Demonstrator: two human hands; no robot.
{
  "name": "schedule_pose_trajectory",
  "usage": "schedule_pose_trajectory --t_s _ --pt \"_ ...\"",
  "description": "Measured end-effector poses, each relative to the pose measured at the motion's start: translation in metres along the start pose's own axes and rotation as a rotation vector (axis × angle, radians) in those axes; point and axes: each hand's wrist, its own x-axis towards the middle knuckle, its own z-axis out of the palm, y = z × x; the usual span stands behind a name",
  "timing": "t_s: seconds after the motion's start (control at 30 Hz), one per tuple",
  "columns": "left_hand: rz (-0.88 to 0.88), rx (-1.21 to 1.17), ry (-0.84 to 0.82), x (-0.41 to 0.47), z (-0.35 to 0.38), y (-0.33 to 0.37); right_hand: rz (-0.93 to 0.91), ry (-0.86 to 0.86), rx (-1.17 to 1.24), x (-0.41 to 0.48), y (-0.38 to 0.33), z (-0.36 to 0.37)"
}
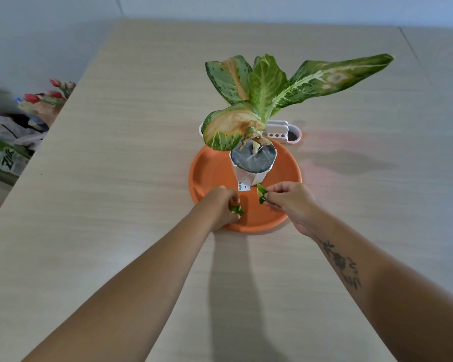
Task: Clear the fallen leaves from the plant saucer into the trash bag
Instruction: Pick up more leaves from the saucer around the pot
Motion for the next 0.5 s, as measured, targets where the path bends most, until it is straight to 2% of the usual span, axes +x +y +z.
schedule_pose_trajectory --t_s 0.13,0.23,0.3,0.43,0.5 --pt "0.074 0.089 -0.009 0.006 0.004 -0.001 -0.006 -0.024 -0.009 0.002 0.0 -0.001" --pt "0.065 0.013 0.031 0.008 0.004 -0.004 -0.013 -0.029 -0.057 0.005 -0.001 -0.003" --pt "0.0 -0.119 0.123 0.006 -0.003 -0.007 -0.034 -0.036 -0.122 0.005 -0.002 -0.002" --pt "-0.211 -0.554 0.339 0.0 -0.026 -0.018 -0.096 -0.074 -0.257 0.006 -0.003 0.013" --pt "-0.295 -0.701 0.391 -0.003 -0.033 -0.026 -0.152 -0.08 -0.337 0.008 -0.003 0.027"
